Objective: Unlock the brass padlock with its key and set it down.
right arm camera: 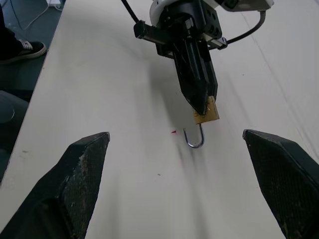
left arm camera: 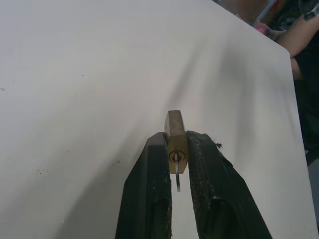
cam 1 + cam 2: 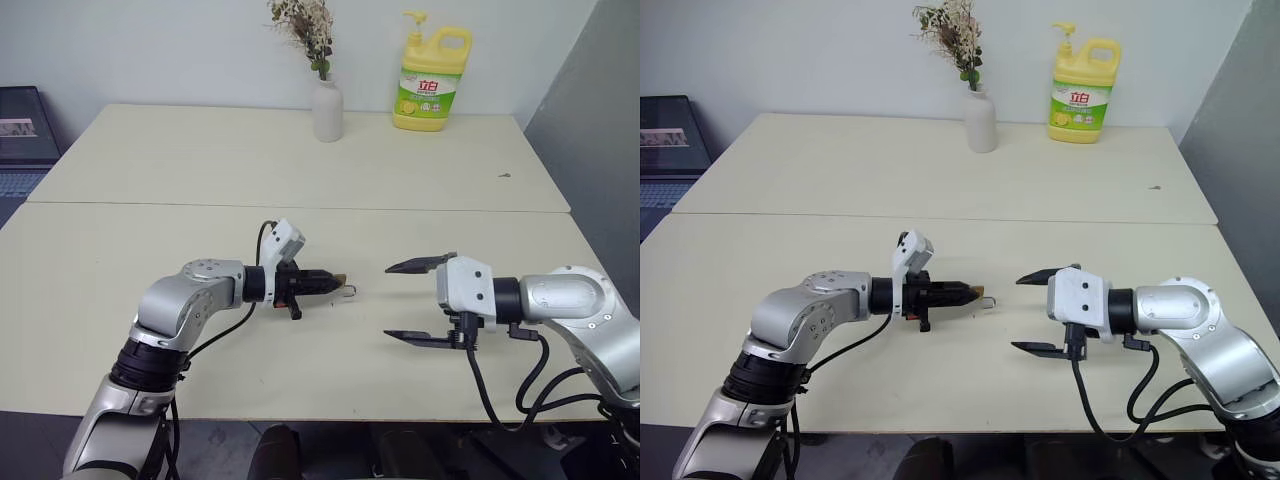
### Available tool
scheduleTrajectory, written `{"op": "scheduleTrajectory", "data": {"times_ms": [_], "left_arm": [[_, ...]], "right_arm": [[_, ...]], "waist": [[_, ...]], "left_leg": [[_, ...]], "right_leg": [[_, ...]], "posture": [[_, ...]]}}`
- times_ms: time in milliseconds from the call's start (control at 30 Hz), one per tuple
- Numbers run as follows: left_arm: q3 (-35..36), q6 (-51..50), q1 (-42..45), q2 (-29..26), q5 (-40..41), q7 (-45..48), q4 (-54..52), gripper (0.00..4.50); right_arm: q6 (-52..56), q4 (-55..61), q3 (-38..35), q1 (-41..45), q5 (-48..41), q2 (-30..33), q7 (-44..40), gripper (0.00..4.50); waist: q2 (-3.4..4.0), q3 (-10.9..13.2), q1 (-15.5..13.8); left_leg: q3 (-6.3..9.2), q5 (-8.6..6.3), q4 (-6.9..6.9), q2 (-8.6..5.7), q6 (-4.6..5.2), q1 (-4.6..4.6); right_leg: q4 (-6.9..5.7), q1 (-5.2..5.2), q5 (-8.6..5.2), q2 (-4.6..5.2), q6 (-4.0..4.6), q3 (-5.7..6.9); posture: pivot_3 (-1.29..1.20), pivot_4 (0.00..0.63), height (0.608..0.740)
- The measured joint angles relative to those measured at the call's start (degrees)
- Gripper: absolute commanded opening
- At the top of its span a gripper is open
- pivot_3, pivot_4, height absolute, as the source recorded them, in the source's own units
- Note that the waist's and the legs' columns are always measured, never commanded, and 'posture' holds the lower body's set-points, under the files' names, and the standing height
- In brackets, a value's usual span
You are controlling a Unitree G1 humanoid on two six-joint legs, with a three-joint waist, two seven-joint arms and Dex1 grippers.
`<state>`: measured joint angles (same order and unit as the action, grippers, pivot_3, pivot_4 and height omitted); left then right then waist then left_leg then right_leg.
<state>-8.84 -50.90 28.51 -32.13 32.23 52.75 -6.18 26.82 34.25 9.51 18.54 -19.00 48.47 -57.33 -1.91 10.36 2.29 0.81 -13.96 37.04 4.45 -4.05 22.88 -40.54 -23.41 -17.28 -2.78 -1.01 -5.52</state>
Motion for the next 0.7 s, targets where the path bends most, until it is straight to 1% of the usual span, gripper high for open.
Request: {"op": "scheduleTrajectory", "data": {"times_ms": [267, 633, 667, 700], "left_arm": [[-0.61, -1.4, -0.93, 0.44, -0.48, -0.82, 0.07, 0.17], [-4.71, 1.97, -2.06, 0.31, -4.74, 0.74, 1.88, 0.17], [-4.72, 2.28, -2.07, 0.31, -4.88, 0.8, 2.01, 0.89], [-4.86, 2.67, -2.06, 0.33, -5.37, 0.78, 2.13, 1.13]], "right_arm": [[0.03, -0.92, 1.32, 0.0, 2.06, -0.23, 0.22, 4.5], [0.05, -2.46, 3.41, 0.0, 4.52, -0.79, 1.1, 4.5], [0.06, -2.47, 3.58, 0.0, 4.56, -0.79, 1.1, 4.5], [0.07, -2.47, 3.67, 0.0, 4.57, -0.84, 1.1, 4.5]], "waist": [[0.0, 0.0, 0.0], [0.0, 0.0, -0.02], [0.0, 0.0, -0.01], [0.0, 0.0, -0.01]], "left_leg": [[0.01, 0.0, -0.01, 0.0, 0.0, 0.0], [0.0, 0.0, -0.01, 0.0, 0.0, -0.01], [0.0, 0.0, -0.01, 0.0, 0.0, -0.01], [0.01, 0.0, -0.01, 0.0, 0.0, -0.01]], "right_leg": [[0.0, 0.0, 0.0, 0.0, 0.0, 0.01], [0.0, 0.0, 0.0, 0.0, 0.0, 0.0], [0.0, 0.0, 0.0, 0.0, 0.0, 0.0], [0.0, 0.0, 0.0, 0.0, 0.0, 0.0]], "posture": [[0.0, 0.15, 0.74], [0.0, 0.15, 0.74], [0.0, 0.15, 0.74], [0.0, 0.15, 0.74]]}}
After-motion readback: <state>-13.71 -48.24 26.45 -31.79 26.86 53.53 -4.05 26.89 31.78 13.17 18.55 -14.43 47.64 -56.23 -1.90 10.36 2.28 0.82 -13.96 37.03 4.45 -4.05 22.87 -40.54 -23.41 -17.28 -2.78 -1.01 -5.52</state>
